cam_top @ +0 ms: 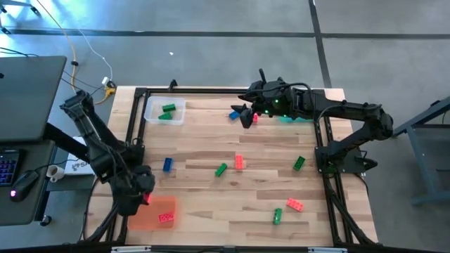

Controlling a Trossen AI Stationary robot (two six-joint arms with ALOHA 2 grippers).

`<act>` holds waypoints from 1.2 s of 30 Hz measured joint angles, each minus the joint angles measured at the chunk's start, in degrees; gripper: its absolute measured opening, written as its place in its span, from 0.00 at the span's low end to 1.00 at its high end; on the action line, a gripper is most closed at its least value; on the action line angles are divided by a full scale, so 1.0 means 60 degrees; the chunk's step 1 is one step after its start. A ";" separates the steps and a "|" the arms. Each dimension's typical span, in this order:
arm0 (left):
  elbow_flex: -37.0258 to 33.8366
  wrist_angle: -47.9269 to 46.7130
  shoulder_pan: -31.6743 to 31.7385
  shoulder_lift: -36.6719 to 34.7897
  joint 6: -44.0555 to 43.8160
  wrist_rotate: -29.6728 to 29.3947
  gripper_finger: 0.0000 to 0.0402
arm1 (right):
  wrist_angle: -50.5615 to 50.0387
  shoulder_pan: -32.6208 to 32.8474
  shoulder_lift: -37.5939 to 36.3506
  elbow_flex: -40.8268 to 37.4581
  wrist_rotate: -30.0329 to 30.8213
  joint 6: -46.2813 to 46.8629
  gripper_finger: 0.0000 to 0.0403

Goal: Sort & place blocks by color
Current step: Put the orange game piece into the orange bin, then put the blue game piece into the blue bin

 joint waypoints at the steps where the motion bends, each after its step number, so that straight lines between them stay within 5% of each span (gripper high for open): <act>1: -0.0103 0.0246 -0.0102 0.0057 -0.0080 0.0000 0.28 | 0.0000 0.0000 0.0000 0.0000 0.0017 0.0000 0.60; 12: -0.0549 0.1473 -0.0581 0.0862 -0.0599 0.0071 0.31 | -0.0071 0.0000 0.0000 0.0000 0.0010 0.0006 0.60; 24: -0.0549 0.1697 -0.0571 0.1204 -0.0612 0.0236 0.53 | -0.0523 0.0000 0.0000 0.0000 -0.0012 0.0233 0.60; 36: -0.0067 0.1314 0.0418 0.0877 0.0419 0.0911 0.56 | -0.1035 -0.0234 0.0004 0.0000 -0.0019 -0.0810 0.60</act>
